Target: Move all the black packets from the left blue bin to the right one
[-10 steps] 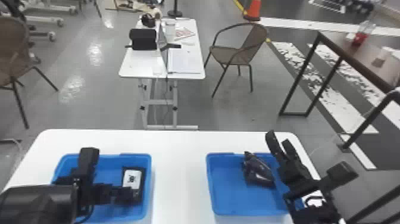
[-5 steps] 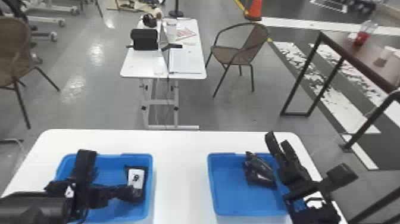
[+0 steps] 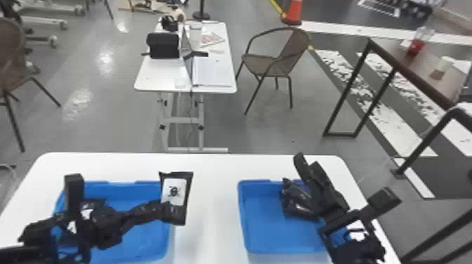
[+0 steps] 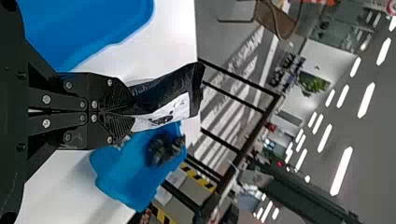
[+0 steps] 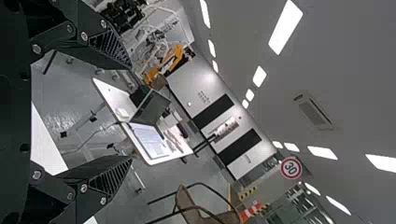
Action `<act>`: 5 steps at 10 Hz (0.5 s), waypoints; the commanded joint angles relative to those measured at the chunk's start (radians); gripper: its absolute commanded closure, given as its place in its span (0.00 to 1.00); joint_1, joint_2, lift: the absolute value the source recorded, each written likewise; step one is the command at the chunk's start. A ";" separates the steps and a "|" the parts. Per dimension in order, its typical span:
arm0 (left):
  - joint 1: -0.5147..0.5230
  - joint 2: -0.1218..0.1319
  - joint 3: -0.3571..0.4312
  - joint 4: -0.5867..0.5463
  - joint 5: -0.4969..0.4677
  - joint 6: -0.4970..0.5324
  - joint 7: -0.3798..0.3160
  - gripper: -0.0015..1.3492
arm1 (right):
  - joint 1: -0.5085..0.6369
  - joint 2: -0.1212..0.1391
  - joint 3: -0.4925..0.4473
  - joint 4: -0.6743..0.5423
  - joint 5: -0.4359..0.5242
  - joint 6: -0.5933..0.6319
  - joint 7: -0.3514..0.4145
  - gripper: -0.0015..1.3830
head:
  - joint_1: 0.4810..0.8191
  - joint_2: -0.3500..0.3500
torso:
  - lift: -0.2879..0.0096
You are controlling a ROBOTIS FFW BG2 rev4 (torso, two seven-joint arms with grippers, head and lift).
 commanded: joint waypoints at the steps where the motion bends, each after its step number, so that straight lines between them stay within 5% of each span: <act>1: -0.064 0.000 -0.052 0.044 0.032 -0.041 -0.063 0.90 | -0.028 -0.001 0.021 0.026 0.001 0.038 0.040 0.27 | 0.63 0.24 | 0.97; 5: -0.268 -0.017 -0.171 0.290 0.103 -0.119 -0.156 0.90 | -0.086 -0.043 0.110 0.055 0.023 0.128 0.143 0.27 | 0.63 0.24 | 0.97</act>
